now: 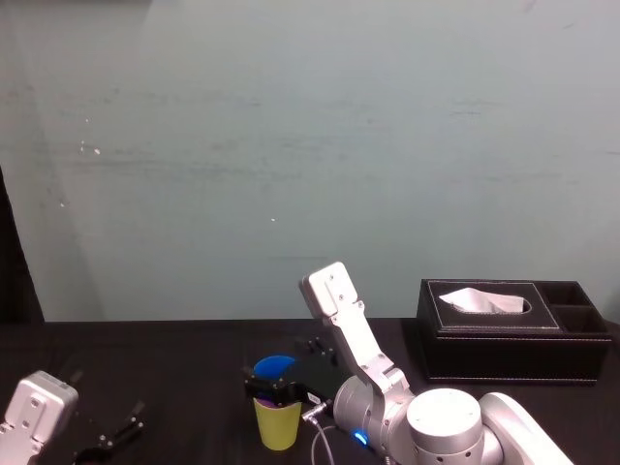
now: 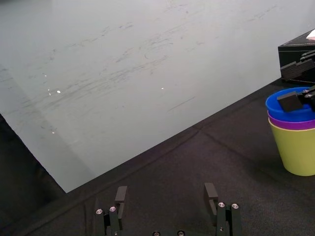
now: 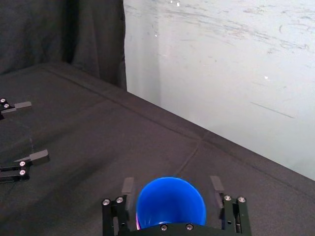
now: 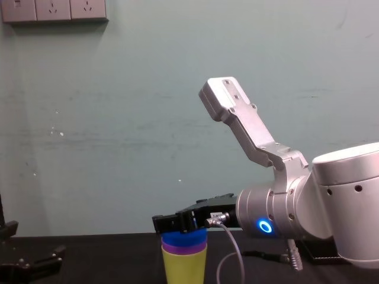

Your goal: Stack the three plastic cups sequentially using one hand.

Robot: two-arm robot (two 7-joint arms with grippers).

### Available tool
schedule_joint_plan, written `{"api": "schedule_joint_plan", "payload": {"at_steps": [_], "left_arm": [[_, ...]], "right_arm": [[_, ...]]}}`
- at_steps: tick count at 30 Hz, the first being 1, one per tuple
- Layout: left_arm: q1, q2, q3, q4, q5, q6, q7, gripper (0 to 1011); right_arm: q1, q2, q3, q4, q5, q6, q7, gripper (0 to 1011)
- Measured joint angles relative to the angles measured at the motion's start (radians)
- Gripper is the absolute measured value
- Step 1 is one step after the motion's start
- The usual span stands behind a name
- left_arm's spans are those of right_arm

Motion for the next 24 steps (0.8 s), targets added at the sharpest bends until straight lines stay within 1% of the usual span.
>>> {"api": "schedule_joint_plan", "payload": {"at_steps": [1,2,3,15,20,24], "left_arm": [[0.000,0.000,0.000,0.000,0.000,0.000,0.000,1000],[0.000,0.000,0.000,0.000,0.000,0.000,0.000,1000],[0.000,0.000,0.000,0.000,0.000,0.000,0.000,1000],[0.000,0.000,0.000,0.000,0.000,0.000,0.000,1000],[0.000,0.000,0.000,0.000,0.000,0.000,0.000,1000],[0.000,0.000,0.000,0.000,0.000,0.000,0.000,1000]], "right_arm": [[0.000,0.000,0.000,0.000,0.000,0.000,0.000,958],[0.000,0.000,0.000,0.000,0.000,0.000,0.000,998],[0.000,0.000,0.000,0.000,0.000,0.000,0.000,1002],[-0.002,0.001,0.000,-0.004,-0.002,-0.001,0.000,1002],[-0.020,0.008,0.005,-0.036,-0.005,-0.024,-0.015,1002],[-0.043,0.010,0.025,-0.072,0.005,-0.057,-0.034,1002]]}}
